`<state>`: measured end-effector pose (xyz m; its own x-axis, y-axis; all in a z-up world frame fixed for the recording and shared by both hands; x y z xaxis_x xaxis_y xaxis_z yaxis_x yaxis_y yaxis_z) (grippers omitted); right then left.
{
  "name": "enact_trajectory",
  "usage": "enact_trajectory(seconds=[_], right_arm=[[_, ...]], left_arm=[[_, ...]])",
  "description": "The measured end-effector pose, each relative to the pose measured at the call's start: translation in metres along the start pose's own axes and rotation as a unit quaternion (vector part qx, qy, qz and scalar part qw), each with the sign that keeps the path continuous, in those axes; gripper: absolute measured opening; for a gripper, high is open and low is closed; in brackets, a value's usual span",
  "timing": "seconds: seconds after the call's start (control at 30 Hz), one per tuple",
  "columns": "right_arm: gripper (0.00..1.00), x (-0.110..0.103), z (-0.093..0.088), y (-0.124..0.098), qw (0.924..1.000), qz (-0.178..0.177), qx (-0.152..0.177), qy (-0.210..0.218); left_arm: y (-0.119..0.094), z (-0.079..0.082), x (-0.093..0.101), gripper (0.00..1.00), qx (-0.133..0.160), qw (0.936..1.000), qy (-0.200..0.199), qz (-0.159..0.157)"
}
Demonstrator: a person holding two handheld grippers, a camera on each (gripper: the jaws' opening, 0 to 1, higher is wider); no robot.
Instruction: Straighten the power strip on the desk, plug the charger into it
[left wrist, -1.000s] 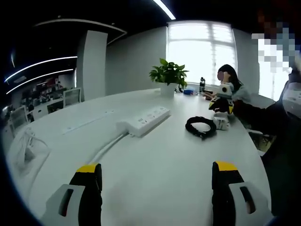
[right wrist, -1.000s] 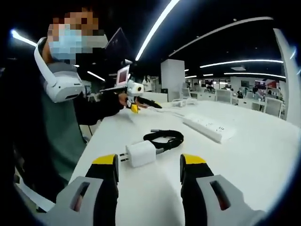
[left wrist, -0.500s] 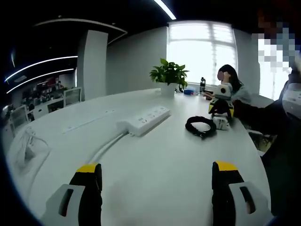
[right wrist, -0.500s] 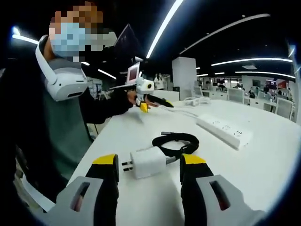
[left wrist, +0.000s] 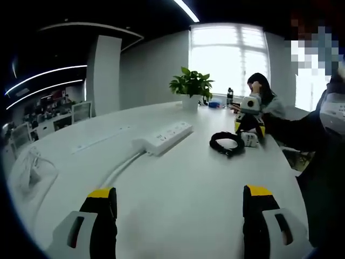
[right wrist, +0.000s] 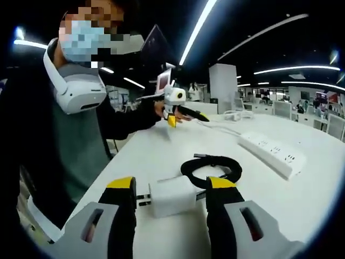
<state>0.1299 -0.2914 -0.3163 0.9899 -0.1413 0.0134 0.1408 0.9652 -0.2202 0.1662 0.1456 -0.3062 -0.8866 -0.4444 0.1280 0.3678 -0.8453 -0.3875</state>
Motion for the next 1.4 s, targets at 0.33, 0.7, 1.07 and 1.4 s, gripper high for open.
enact_trajectory(seconds=[0.33,0.7,1.07,1.4], right_arm=[[0.47,0.000,0.001,0.008,1.0000,0.005,0.006,-0.003],[0.45,0.000,0.001,0.017,0.9997,0.022,-0.003,-0.004],[0.37,-0.003,-0.001,0.018,0.9997,0.017,0.000,-0.018],[0.36,-0.004,-0.001,0.020,0.9998,-0.010,0.002,-0.015]], left_arm=[[-0.001,0.000,-0.004,0.99,0.006,1.0000,-0.004,0.004],[-0.003,-0.004,-0.006,0.99,0.004,0.9999,-0.008,0.006],[-0.004,-0.004,-0.006,0.99,0.009,0.9998,-0.014,0.005],[-0.003,-0.006,-0.004,0.99,0.008,0.9999,-0.014,0.005]])
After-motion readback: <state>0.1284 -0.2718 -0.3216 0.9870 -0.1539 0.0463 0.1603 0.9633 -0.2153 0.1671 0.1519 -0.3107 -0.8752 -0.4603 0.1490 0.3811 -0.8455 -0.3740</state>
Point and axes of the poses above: the point that each gripper's makers call its tool centre point, and the gripper's own axes: y roughly forward along the fingers, x roughly to its right, z roughly out of its top, the point moved 10 cm from there along -y, roughly backward along the fingers, and after that the axes turned 7 degrees about -z, right-handed, at the moved point
